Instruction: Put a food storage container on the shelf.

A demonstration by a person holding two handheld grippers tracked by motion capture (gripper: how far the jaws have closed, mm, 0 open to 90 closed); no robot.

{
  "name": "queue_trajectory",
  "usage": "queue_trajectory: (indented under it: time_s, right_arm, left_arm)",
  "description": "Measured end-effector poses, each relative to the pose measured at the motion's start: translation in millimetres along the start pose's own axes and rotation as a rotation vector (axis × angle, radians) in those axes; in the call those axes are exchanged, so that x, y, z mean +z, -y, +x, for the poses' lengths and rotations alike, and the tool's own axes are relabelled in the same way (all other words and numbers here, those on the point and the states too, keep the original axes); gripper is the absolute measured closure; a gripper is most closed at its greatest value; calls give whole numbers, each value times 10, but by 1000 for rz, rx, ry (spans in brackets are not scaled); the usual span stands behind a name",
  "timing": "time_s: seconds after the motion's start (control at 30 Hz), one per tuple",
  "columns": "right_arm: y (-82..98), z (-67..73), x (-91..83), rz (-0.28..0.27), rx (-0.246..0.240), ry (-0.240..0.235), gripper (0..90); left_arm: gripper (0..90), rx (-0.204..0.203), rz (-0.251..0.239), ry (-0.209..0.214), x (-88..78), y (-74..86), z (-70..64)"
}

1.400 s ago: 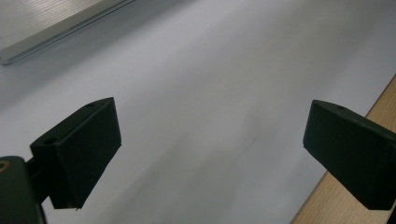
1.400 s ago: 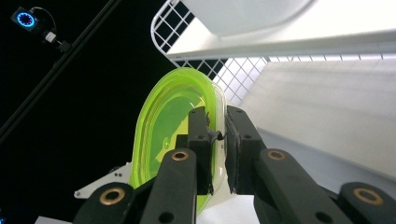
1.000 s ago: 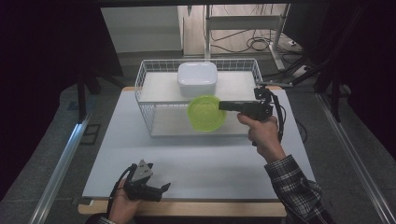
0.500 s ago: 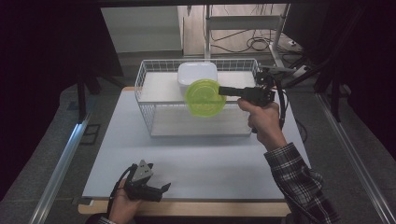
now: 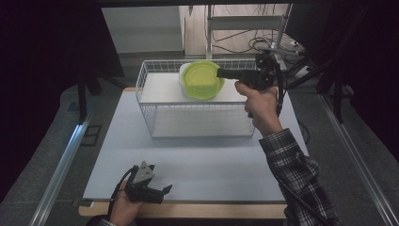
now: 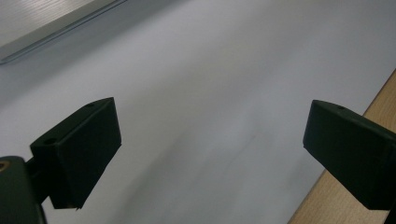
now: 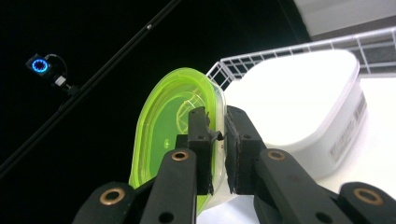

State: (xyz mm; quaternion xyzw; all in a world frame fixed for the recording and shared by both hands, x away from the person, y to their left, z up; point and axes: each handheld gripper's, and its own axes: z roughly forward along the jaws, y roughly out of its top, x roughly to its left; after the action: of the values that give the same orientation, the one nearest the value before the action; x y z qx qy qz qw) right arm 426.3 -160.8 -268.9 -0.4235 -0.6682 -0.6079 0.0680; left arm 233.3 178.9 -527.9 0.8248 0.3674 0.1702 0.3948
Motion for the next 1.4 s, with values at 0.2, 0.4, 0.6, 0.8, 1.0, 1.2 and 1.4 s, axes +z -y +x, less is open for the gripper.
queue_trajectory:
  time_s: [0.2,0.4,0.6,0.8,1.0,1.2,1.4]
  right_arm:
    - [-109,-8,91,-28,7,26,816]
    - [-227,-41,206,-58,18,62,816]
    - [-307,-79,300,-78,29,91,816]
    - [-353,-121,396,-87,35,131,815]
    - [-385,-177,485,-94,61,150,815]
    - [-393,-196,527,-86,83,154,810]
    - [-423,-180,548,-68,76,192,789]
  left_arm:
    - [38,3,2,1,-1,-1,-3]
    - [37,4,1,2,2,-1,-5]
    - [37,5,0,5,1,-1,-6]
    - [37,8,1,8,3,-2,-10]
    - [37,8,3,13,9,-2,-14]
    - [37,10,7,16,16,-2,-19]
    - [37,16,13,18,25,-3,-28]
